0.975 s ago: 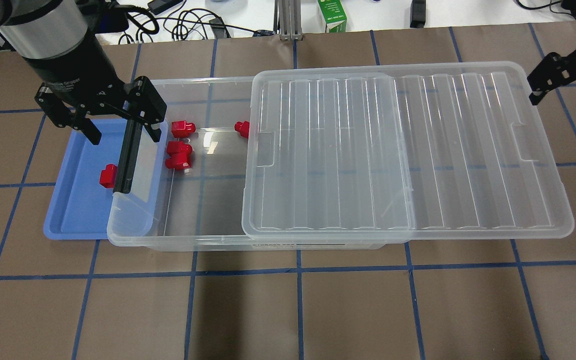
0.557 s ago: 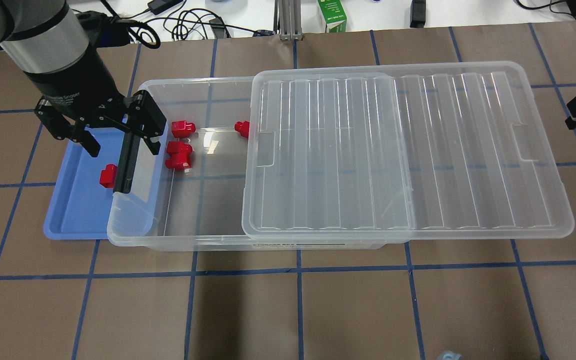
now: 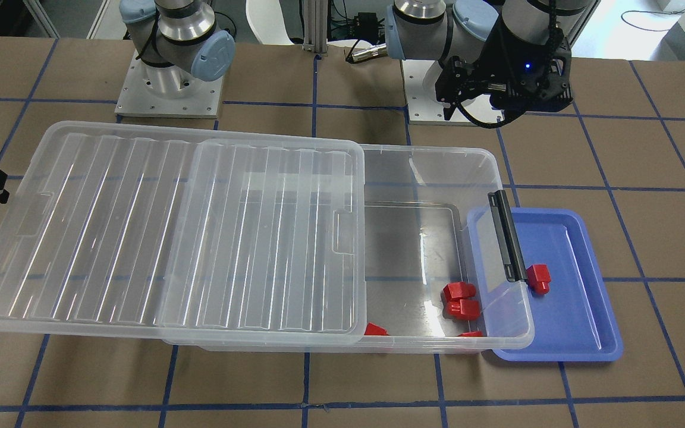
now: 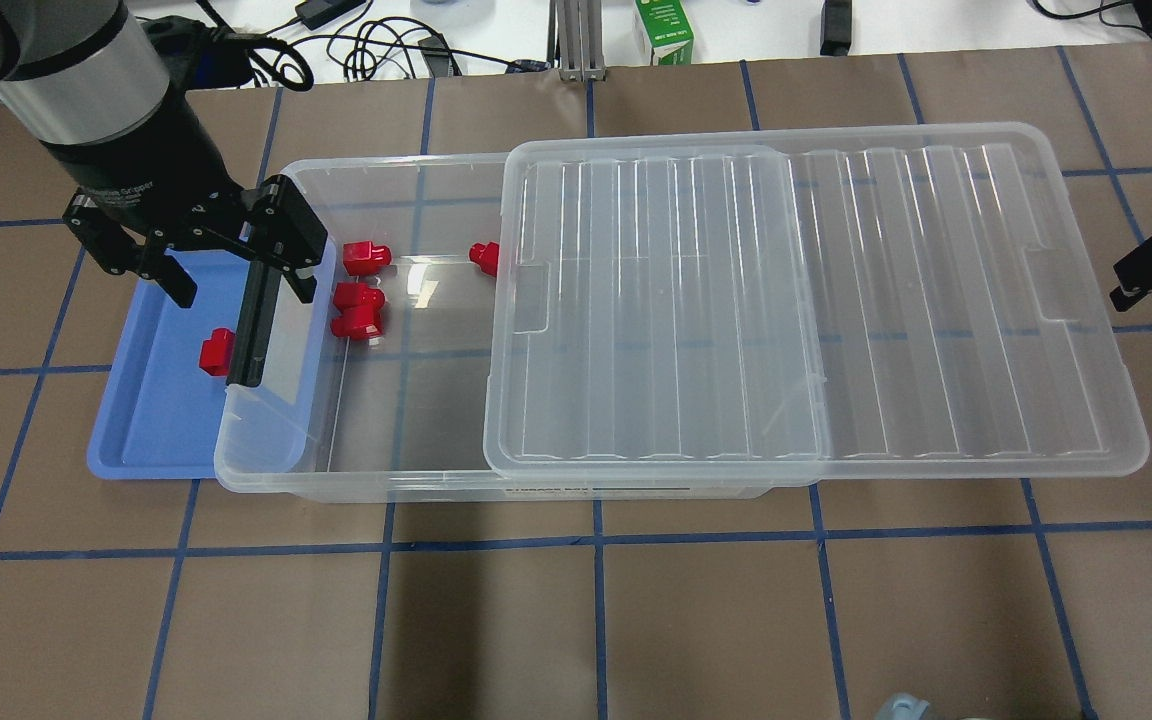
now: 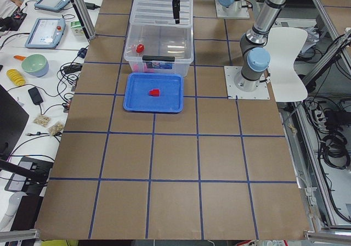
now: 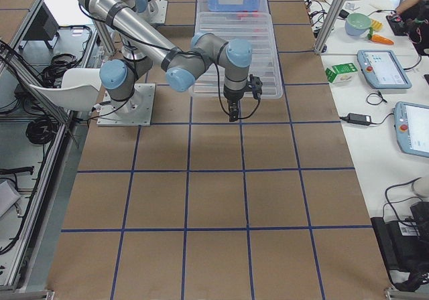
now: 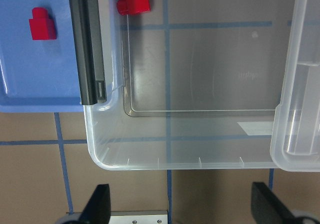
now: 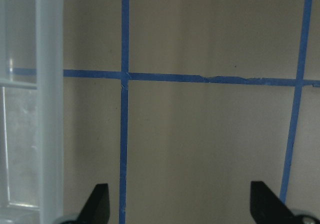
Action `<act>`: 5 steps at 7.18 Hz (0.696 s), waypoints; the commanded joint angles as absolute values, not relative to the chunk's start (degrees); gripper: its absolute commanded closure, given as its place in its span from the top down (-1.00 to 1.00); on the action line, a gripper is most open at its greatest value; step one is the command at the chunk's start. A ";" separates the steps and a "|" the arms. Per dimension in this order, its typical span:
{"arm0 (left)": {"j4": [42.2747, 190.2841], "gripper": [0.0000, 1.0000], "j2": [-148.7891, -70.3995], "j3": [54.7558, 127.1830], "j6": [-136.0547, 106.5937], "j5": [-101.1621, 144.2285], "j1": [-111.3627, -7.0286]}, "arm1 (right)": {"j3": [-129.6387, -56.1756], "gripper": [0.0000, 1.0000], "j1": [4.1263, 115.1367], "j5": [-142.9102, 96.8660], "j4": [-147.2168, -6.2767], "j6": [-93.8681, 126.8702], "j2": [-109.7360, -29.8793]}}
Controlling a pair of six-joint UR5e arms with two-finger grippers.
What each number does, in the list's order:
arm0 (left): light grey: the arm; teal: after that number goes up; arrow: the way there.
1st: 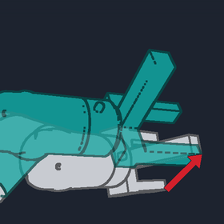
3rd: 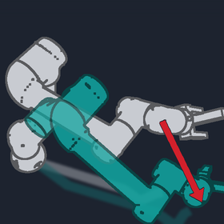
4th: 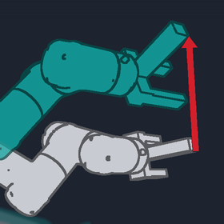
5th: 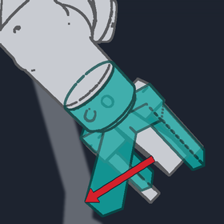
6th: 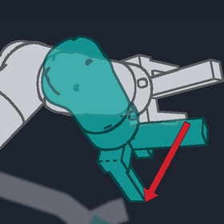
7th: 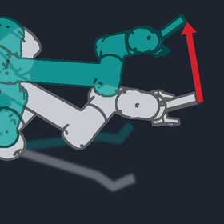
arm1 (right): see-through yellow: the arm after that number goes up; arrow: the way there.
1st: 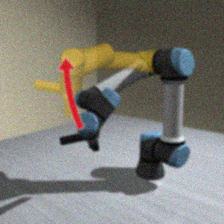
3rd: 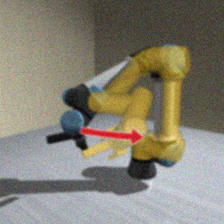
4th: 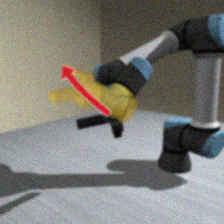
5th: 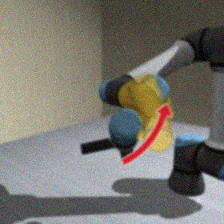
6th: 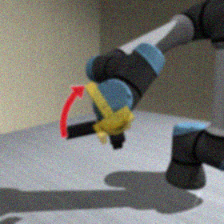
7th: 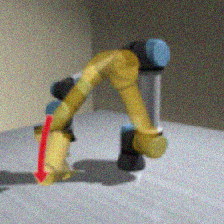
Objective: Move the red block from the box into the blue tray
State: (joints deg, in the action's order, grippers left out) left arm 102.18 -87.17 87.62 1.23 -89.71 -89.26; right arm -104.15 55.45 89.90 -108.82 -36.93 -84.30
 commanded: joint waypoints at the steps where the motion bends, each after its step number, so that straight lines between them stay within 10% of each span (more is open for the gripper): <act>1: 101.95 1.00 -87.19 87.63 1.23 -89.74 -88.86 | -104.68 1.00 55.98 89.74 -108.81 -35.25 -84.64; 5: 102.13 1.00 -87.27 87.71 1.23 -90.08 -88.68 | -105.82 1.00 60.28 87.45 -108.98 -29.81 -84.73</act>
State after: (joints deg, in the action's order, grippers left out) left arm 102.03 -87.18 87.65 1.23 -89.83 -88.69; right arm -105.65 58.93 87.68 -108.93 -31.62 -84.70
